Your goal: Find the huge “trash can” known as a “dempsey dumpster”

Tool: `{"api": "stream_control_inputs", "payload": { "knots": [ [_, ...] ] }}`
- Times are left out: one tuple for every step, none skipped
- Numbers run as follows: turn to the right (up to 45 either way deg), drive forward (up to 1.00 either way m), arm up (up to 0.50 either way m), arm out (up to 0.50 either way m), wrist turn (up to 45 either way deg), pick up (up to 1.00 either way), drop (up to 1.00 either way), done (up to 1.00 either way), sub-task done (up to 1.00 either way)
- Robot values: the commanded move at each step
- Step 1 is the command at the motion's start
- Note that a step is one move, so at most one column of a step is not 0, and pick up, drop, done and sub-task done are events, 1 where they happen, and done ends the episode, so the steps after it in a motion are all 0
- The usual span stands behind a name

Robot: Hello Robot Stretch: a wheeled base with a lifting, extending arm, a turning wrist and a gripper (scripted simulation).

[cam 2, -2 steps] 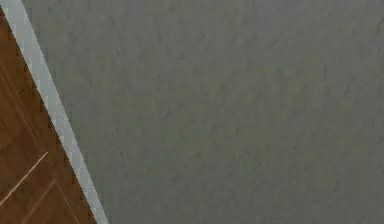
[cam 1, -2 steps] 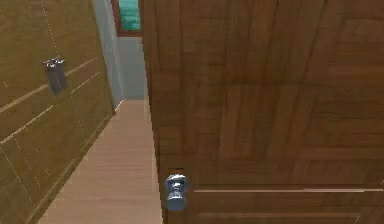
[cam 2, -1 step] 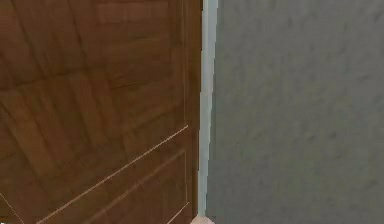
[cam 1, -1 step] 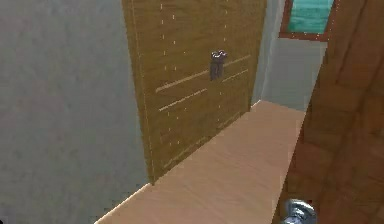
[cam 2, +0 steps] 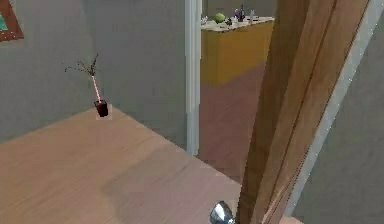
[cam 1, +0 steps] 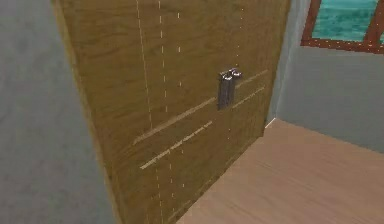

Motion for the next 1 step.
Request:
{"api": "stream_control_inputs", "payload": {
  "knots": [
    [36.0,0.0,0.0,0.0,0.0,0.0,0.0,0.0,0.0]
  ]
}}
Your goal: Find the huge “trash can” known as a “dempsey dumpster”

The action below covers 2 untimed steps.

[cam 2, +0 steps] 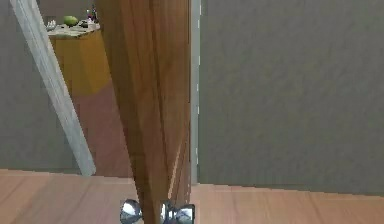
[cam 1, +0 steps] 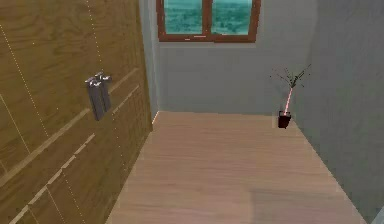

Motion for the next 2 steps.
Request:
{"api": "stream_control_inputs", "payload": {
  "knots": [
    [0.0,0.25,0.0,0.0,0.0,0.0,0.0,0.0,0.0],
    [45.0,0.0,0.0,0.0,0.0,0.0,0.0,0.0,0.0]
  ]
}}
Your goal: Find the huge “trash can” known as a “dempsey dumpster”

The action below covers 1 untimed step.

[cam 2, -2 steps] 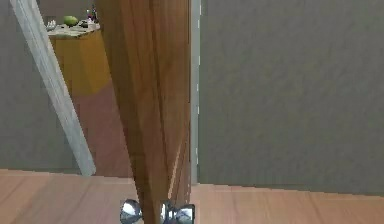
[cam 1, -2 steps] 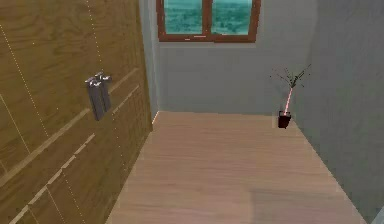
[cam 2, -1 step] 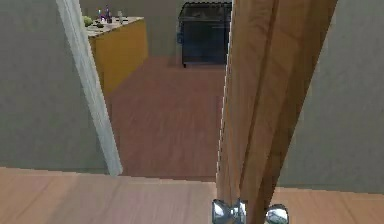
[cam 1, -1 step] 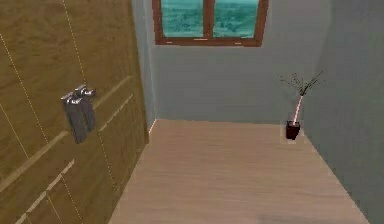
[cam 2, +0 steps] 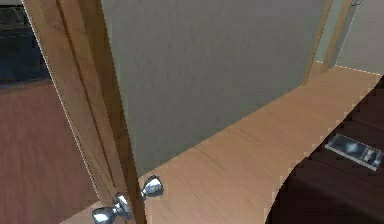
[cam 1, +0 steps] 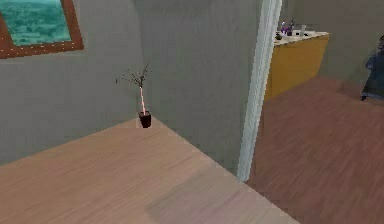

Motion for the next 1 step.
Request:
{"api": "stream_control_inputs", "payload": {
  "knots": [
    [3.0,0.0,0.0,0.0,0.0,0.0,0.0,0.0,0.0]
  ]
}}
